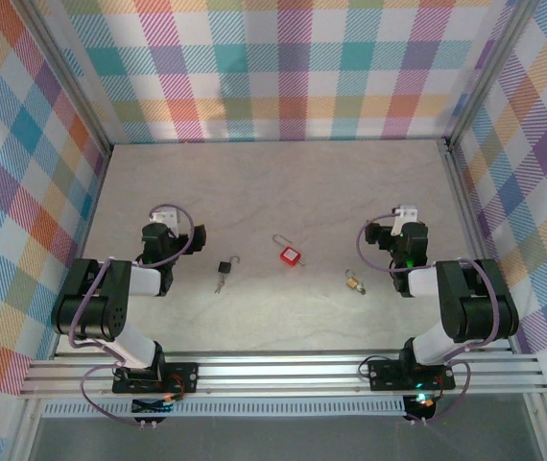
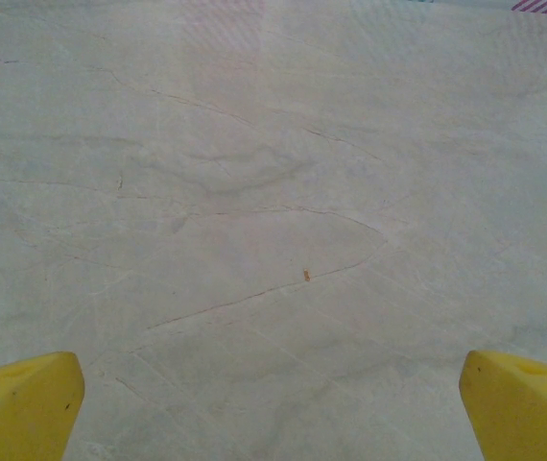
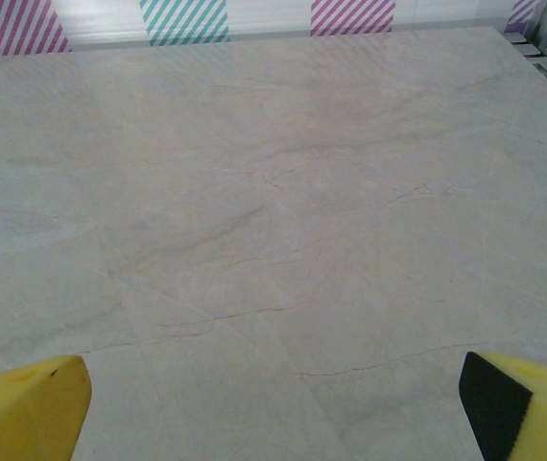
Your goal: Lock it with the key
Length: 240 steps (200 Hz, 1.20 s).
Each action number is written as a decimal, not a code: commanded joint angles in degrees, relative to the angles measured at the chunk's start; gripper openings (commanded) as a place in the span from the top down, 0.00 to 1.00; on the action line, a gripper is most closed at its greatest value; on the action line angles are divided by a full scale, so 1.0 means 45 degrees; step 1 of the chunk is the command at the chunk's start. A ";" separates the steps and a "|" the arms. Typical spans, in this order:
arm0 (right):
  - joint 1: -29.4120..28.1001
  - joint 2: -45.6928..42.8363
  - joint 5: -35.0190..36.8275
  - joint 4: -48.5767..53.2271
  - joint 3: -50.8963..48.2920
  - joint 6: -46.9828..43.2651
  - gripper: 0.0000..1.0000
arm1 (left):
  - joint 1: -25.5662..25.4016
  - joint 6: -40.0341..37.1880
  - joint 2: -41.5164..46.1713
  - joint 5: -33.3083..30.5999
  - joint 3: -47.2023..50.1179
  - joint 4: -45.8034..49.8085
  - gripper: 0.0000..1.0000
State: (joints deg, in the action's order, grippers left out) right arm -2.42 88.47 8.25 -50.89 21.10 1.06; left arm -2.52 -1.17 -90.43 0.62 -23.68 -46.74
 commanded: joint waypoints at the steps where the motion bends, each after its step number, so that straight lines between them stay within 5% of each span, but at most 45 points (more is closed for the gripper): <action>1: 0.0070 0.0009 -0.0235 -0.0038 0.0254 0.0155 0.01 | 0.0113 -0.0230 -0.0040 0.0252 0.0023 -0.0609 0.00; 54: 0.0069 -0.0087 -0.0308 -0.0207 0.0177 0.0083 0.01 | 0.0130 -0.0074 0.0563 -0.0200 -0.0256 0.0334 0.00; 83: 0.0014 -0.1809 -0.0485 0.2369 0.0779 -0.0070 0.01 | -0.0279 -0.0085 0.2451 -0.0968 -0.1798 0.4296 0.00; 137: -0.0242 -0.6182 -0.1362 0.6298 0.1963 0.2901 0.01 | -0.0477 0.7880 0.5870 -0.1283 -0.2911 0.7666 0.00; 153: -0.0226 -0.6988 -0.1530 0.7647 0.2525 0.5641 0.01 | -0.0474 0.9327 0.6459 -0.0238 -0.2910 0.8787 0.00; 170: -0.0154 -0.7903 -0.0761 0.8869 0.2574 0.8000 0.01 | -0.0301 1.0219 0.6761 0.1051 -0.2014 0.7450 0.00; 189: -0.0152 -0.8788 -0.0790 0.9263 0.2233 0.9098 0.01 | -0.0308 0.9621 0.7199 0.2230 -0.1764 0.6727 0.00; 240: -0.0380 -0.8096 -0.2682 1.1409 0.3395 0.7811 0.01 | -0.2234 0.8316 0.8678 0.0447 -0.2501 1.1541 0.00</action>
State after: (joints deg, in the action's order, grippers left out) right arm -3.27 49.52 0.19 -8.88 32.10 36.10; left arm -8.34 38.87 -54.28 5.06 -32.53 -6.09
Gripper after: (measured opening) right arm 0.988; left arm 0.997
